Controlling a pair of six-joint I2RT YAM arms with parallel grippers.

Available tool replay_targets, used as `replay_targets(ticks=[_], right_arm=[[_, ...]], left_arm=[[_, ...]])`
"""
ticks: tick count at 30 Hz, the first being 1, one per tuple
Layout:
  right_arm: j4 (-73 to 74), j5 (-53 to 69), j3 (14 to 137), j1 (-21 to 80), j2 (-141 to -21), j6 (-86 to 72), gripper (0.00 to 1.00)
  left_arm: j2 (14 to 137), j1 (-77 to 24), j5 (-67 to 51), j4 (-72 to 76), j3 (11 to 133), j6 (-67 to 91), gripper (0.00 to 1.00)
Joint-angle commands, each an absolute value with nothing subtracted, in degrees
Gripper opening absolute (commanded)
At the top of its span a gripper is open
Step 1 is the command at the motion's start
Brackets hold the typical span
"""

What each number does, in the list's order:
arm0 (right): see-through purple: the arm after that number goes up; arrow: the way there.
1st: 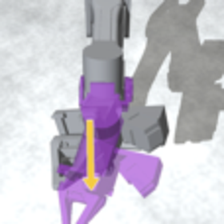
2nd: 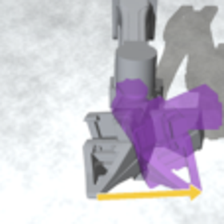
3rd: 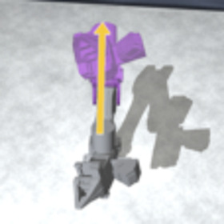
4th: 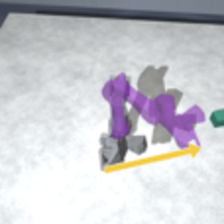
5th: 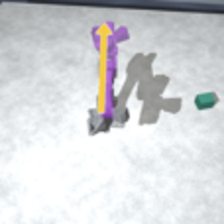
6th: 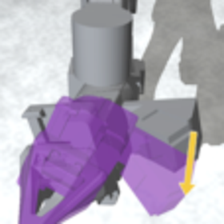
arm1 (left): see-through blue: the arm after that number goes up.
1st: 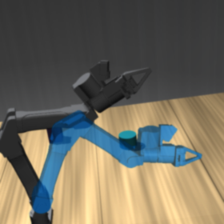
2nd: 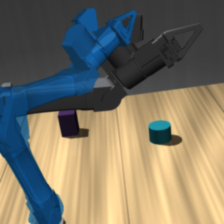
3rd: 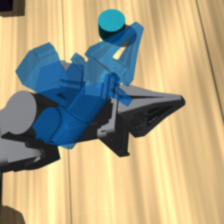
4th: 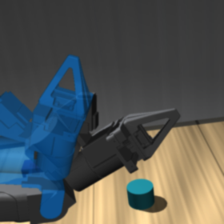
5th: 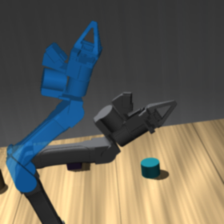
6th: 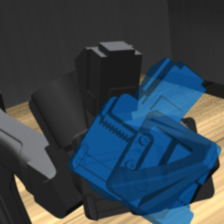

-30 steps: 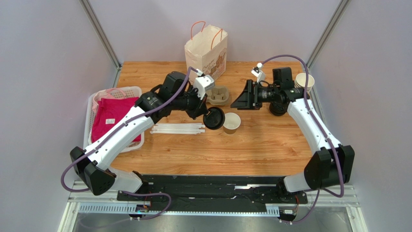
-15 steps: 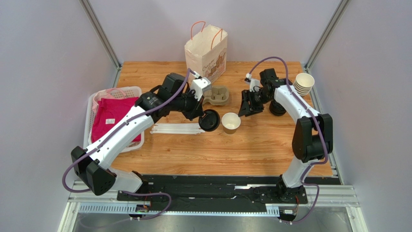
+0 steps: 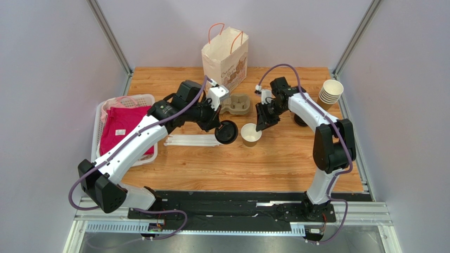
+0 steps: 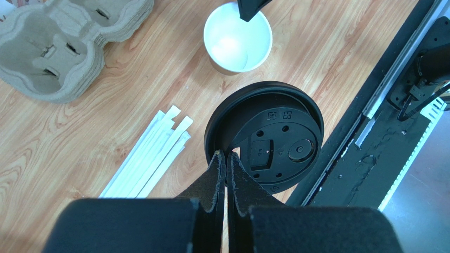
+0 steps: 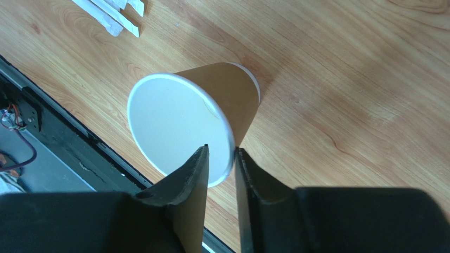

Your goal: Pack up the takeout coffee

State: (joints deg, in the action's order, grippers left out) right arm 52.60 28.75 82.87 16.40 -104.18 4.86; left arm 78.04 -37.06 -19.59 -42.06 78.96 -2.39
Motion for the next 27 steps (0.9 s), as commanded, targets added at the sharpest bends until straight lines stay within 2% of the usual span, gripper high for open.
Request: replay_targets(ticks=[1,8,16,22,25,26,27], right_arm=[[51.9,25.0,84.3,18.6,-104.4,7.1,0.24],[52.3,24.8,81.0,24.2,-101.6,6.4,0.0],[51.0,24.8,76.1,30.7,-96.2,1.8,0.0],[51.7,25.0,76.5,32.8,-94.5,0.5,0.13],[52.3,25.9,76.8,33.0,-94.0,0.4,0.28],[52.6,26.3,77.3,33.0,-93.7,0.4,0.37],[53.3,26.6,77.6,32.8,-93.1,0.4,0.41]], left_arm=[[76.7,-36.7,-20.2,-41.7,78.6,-3.9,0.0],[76.1,-36.7,-21.3,-42.3,78.0,-4.9,0.0],[76.9,-38.2,-21.2,-42.5,76.0,-5.9,0.0],[77.0,-40.9,-20.5,-42.5,73.4,-6.2,0.0],[76.9,-41.7,-20.2,-42.5,72.3,-6.2,0.0],[77.0,-42.3,-20.1,-42.5,72.2,-6.2,0.0],[77.2,-42.6,-20.0,-42.5,72.1,-6.2,0.0]])
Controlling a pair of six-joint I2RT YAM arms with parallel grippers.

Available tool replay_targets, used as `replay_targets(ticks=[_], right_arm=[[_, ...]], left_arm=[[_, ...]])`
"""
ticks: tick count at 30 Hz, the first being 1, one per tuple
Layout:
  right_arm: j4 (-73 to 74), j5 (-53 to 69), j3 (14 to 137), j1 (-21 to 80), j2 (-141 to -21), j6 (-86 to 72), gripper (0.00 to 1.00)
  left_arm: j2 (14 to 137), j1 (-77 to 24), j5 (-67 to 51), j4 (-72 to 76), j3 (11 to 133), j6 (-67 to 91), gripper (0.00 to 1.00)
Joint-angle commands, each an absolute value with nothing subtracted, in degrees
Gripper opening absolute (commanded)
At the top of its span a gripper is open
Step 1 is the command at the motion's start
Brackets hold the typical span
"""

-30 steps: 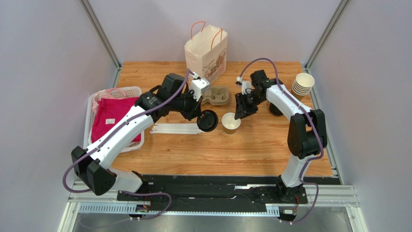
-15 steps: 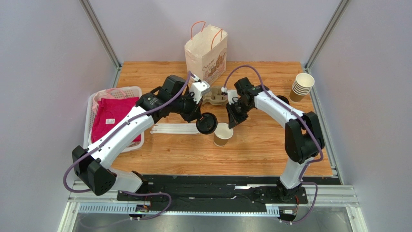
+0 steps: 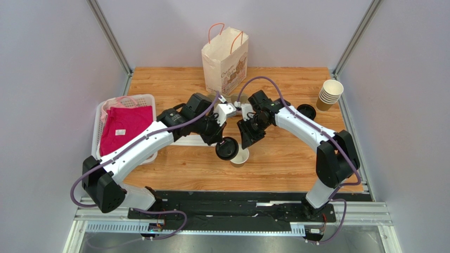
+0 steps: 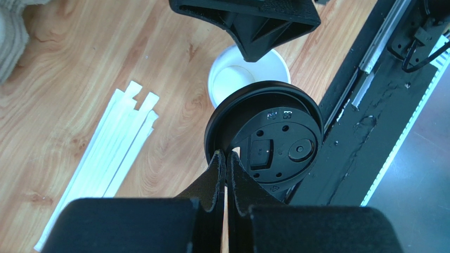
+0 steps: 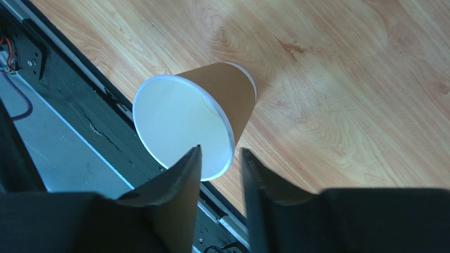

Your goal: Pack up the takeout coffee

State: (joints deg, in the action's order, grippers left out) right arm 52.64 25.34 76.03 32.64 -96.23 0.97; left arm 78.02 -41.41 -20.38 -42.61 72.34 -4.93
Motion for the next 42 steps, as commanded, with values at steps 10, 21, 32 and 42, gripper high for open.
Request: replay_targets(ticks=[10,21,32,42], right_arm=[[57.2,34.4,76.9,21.2,-89.0,0.4,0.44],[57.3,49.4,70.1,8.8,-84.2,-1.8,0.45],[56.2,52.0,69.2,8.9,-83.1,-2.5,0.48],[56.0,52.3,68.6,8.9,-82.9,-2.2,0.44]], left_arm=[[86.6,-45.1,-18.5,-43.0,77.6,-4.5,0.0],[96.8,-47.9,-13.1,-47.5,86.6,-4.1,0.0],[100.1,-49.7,-11.3,-49.0,87.7,-4.7,0.0],[101.5,-49.7,-11.1,-49.8,90.1,-4.9,0.0]])
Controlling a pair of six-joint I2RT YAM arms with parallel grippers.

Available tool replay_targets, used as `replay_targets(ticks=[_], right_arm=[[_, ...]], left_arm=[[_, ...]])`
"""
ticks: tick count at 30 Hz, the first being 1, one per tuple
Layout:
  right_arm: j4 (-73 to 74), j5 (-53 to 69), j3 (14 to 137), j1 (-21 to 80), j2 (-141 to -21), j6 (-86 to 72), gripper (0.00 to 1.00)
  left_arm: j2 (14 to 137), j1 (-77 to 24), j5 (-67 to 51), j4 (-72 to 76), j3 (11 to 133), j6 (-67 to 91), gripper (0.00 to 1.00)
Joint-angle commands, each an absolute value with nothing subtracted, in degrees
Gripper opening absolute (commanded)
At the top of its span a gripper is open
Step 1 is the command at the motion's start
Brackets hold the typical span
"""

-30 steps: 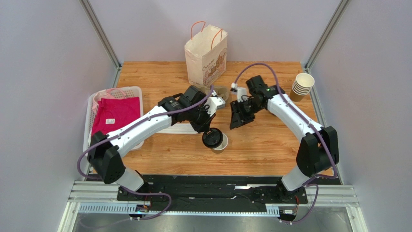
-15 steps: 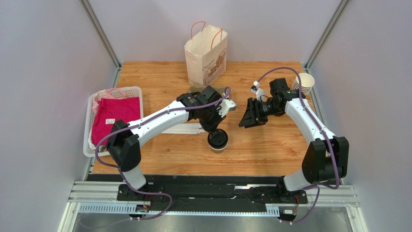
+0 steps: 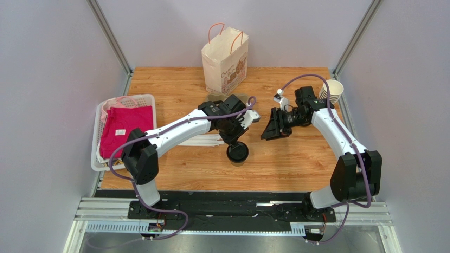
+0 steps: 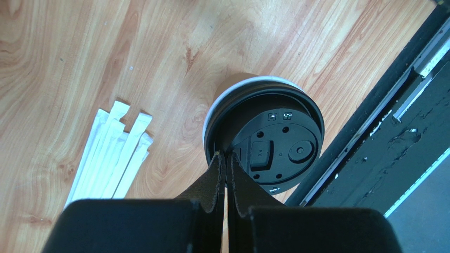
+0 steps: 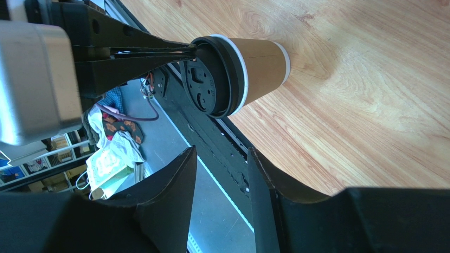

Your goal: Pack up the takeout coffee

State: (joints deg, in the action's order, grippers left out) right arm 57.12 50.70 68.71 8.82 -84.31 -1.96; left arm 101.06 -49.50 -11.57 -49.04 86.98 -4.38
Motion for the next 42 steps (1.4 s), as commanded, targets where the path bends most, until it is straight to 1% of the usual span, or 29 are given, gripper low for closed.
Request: replay_targets(ticks=[1,16,23,25,28,29,30,31,33,34,36,40,42], right_arm=[[56.1,52.3,68.6,8.9,-82.9,-2.2,0.44],[55.9,52.3,68.7,8.9,-83.3,-2.1,0.43],[56.1,52.2,68.8,8.9,-83.1,-2.0,0.45],[56.1,52.2,68.9,8.9,-83.1,-2.1,0.46],[56.1,52.4,69.1,8.9,-83.2,-2.1,0.47],[56.2,52.4,69.2,8.9,-83.1,-2.1,0.47],[56.2,52.6,69.1,8.9,-83.1,-1.9,0.48],[56.2,52.7,69.3,8.8,-83.0,-1.8,0.48],[56.2,53.0,69.3,8.9,-82.9,-1.8,0.48],[56.2,53.2,69.4,8.8,-82.9,-1.8,0.48],[56.3,53.6,69.6,8.9,-83.0,-1.7,0.48],[56.2,54.8,70.1,8.8,-83.2,-1.6,0.48],[56.2,55.5,70.8,8.8,-83.3,-1.5,0.47]], left_arm=[[101.7,-49.7,-11.1,-50.4,90.4,-4.8,0.0],[103.3,-49.8,-10.6,-50.8,90.1,-5.3,0.0],[103.8,-49.8,-10.9,-50.9,90.3,-5.1,0.0],[103.8,-49.8,-10.9,-51.1,90.4,-5.3,0.04],[103.9,-49.8,-11.0,-51.4,90.4,-5.3,0.11],[103.9,-49.8,-10.9,-51.6,90.4,-5.3,0.17],[103.8,-49.8,-10.8,-52.0,90.7,-5.4,0.2],[103.6,-49.8,-10.8,-52.3,90.9,-5.3,0.25],[103.2,-49.8,-10.8,-52.8,91.3,-5.6,0.3],[102.6,-49.8,-10.9,-53.0,91.6,-5.5,0.34],[101.8,-49.8,-11.2,-53.9,92.5,-5.7,0.37],[99.4,-49.8,-12.2,-55.2,94.0,-5.1,0.47],[98.4,-49.8,-12.6,-55.6,94.7,-5.3,0.49]])
